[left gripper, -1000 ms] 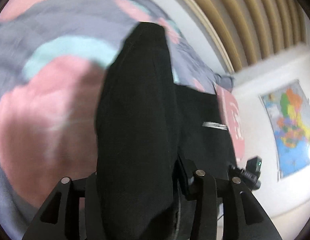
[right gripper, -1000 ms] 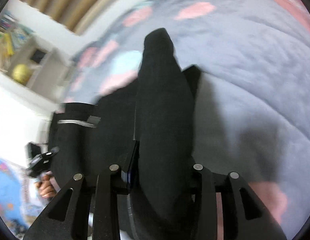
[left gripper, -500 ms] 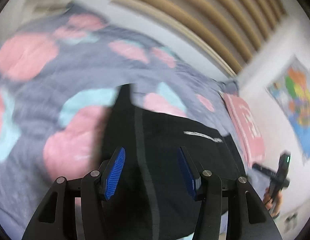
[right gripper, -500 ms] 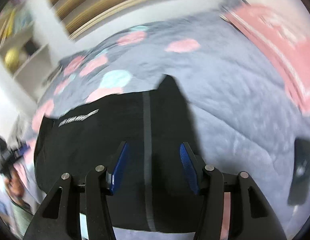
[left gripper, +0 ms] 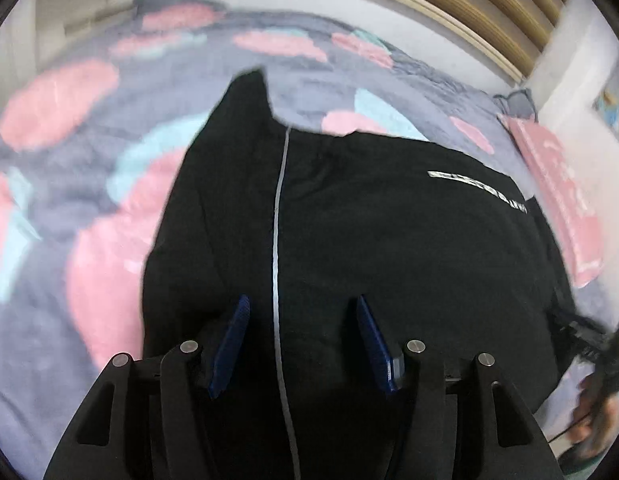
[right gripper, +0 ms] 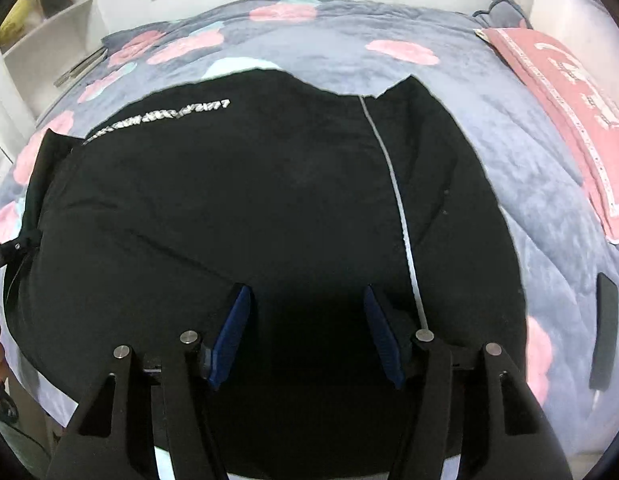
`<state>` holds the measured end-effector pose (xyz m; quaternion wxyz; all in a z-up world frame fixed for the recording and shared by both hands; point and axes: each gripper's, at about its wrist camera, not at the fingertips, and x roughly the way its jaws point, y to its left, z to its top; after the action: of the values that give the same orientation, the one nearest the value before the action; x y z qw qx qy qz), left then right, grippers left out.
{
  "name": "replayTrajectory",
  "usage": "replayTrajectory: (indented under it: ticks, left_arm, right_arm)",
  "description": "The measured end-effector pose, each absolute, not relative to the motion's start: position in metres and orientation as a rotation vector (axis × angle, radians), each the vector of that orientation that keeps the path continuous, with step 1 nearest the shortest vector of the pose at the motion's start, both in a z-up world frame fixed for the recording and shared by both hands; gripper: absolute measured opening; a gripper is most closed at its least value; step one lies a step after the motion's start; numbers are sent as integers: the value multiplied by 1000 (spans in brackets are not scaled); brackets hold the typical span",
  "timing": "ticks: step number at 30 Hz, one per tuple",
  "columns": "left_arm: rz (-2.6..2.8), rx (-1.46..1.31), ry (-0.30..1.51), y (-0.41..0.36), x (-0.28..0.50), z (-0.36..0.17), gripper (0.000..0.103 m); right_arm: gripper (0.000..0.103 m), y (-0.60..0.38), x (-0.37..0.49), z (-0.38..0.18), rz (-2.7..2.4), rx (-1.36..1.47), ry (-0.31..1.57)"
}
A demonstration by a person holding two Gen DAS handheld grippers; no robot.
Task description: Fold large clothes
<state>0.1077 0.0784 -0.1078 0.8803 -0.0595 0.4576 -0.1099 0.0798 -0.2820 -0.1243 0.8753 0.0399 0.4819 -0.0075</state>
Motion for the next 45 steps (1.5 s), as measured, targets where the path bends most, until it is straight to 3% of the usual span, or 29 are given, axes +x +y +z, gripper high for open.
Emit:
replayTrajectory:
  ticks: [6, 10, 15, 17, 19, 29, 45]
  left_arm:
    - [-260, -71, 803, 56, 65, -46, 59]
    - [-227, -4, 681, 42, 41, 1, 68]
    - [-200, 82, 506, 21, 11, 70, 78]
    - [-202, 98, 455, 15, 1, 90, 80]
    - [-202, 113, 421, 10, -12, 100, 80]
    - [-225, 92, 433, -3, -44, 68, 81]
    - [-187, 43, 532, 4, -26, 37, 81]
  right_arm:
    - [67, -266, 45, -64, 10, 59, 846]
    - [80, -254, 23, -16, 23, 45, 741]
    - [81, -224, 9, 45, 5, -1, 654]
    - [92, -217, 5, 63, 7, 27, 619]
    - [96, -212, -1, 74, 1, 44, 582]
    - [96, -188, -15, 55, -34, 5, 607]
    - [96, -184, 0, 17, -16, 18, 702]
